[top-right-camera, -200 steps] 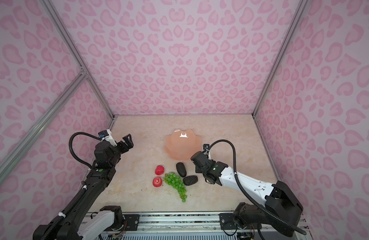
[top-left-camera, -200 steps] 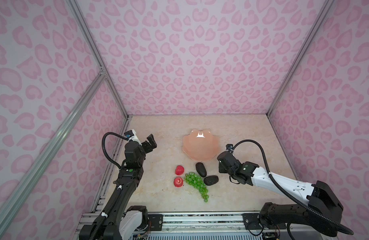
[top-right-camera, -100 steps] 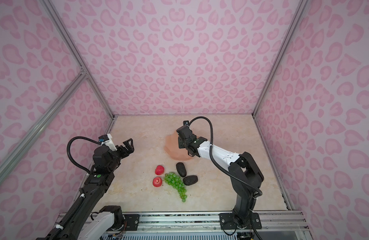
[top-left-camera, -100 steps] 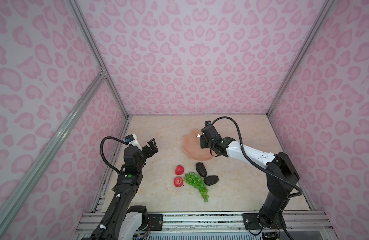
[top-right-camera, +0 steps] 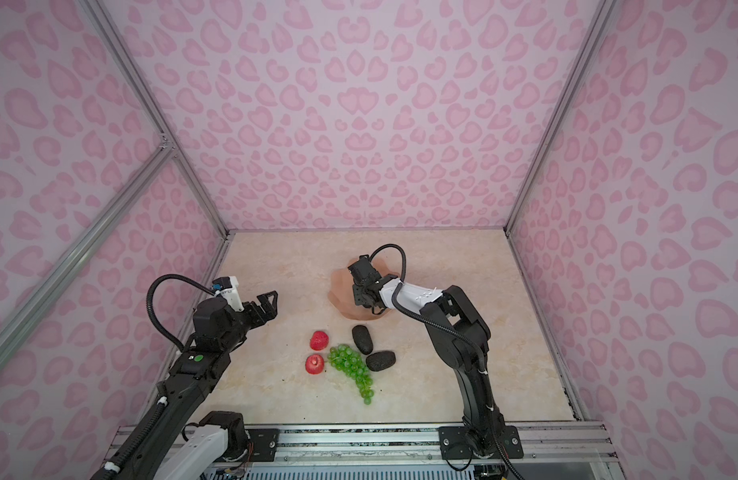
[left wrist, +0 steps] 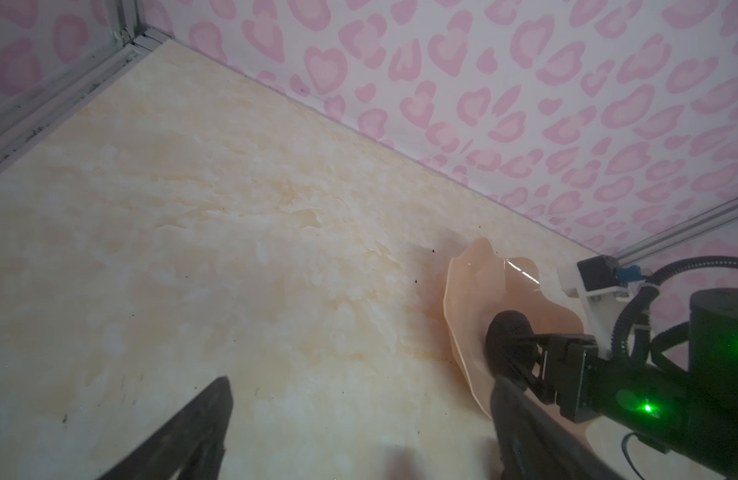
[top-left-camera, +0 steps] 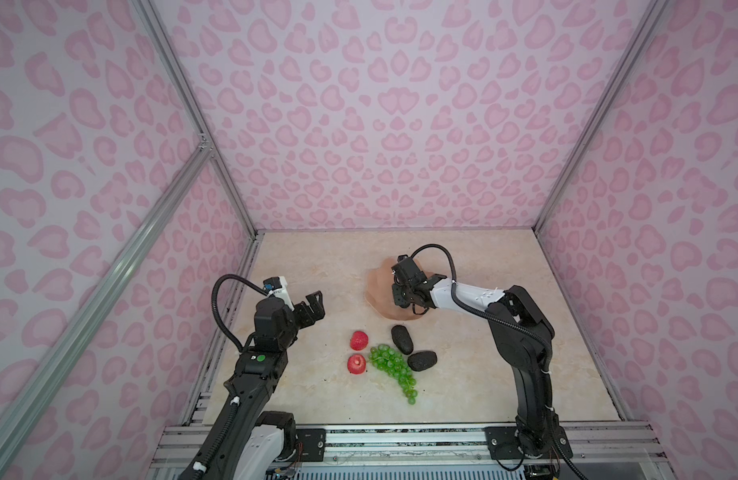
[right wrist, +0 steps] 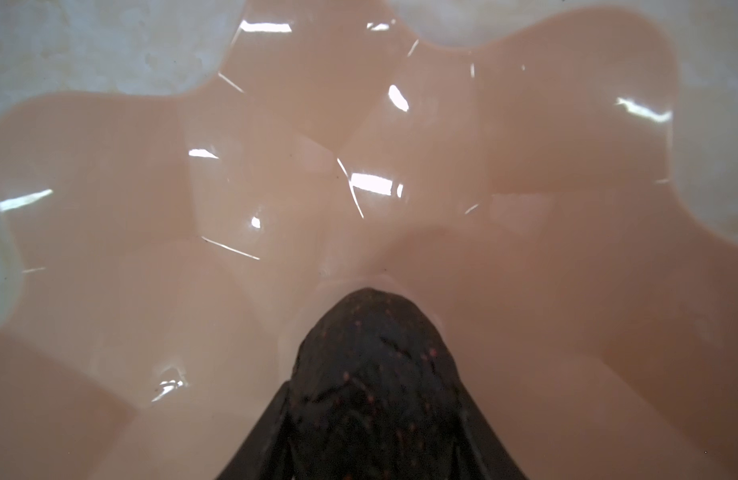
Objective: Place and organize the fake fruits in the fruit bowl
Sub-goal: 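Grasp the dark avocado with the right gripper and lift it over the bowl, then release the avocado into the bowl while the left gripper reaches the red fruit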
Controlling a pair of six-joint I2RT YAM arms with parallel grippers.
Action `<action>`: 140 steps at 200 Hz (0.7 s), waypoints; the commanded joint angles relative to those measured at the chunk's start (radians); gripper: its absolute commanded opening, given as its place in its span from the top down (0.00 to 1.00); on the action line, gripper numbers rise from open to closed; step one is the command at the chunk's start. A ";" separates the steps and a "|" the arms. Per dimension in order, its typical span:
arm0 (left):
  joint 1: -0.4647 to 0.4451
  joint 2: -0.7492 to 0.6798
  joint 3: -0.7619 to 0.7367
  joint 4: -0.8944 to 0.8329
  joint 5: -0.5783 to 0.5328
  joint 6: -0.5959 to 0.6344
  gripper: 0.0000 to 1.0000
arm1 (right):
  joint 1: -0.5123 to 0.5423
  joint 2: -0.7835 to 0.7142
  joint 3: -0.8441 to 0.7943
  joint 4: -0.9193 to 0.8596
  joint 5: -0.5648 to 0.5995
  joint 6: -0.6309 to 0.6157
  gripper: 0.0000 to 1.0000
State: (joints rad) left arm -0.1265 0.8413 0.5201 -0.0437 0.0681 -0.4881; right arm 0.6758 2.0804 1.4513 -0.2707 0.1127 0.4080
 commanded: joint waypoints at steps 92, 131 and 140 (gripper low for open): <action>-0.253 0.218 0.009 -0.006 -0.074 -0.045 0.06 | -0.059 -0.267 -0.117 0.099 -0.098 0.016 0.16; -0.311 0.279 0.013 -0.003 -0.099 -0.056 0.07 | -0.080 -0.329 -0.147 0.110 -0.103 -0.002 0.11; -0.320 0.298 0.018 0.000 -0.100 -0.056 0.07 | -0.084 -0.334 -0.147 0.104 -0.107 -0.007 0.11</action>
State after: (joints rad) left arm -0.4263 1.1034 0.5198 -0.0566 -0.0074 -0.5339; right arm 0.5999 1.7538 1.3121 -0.1795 0.0223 0.4114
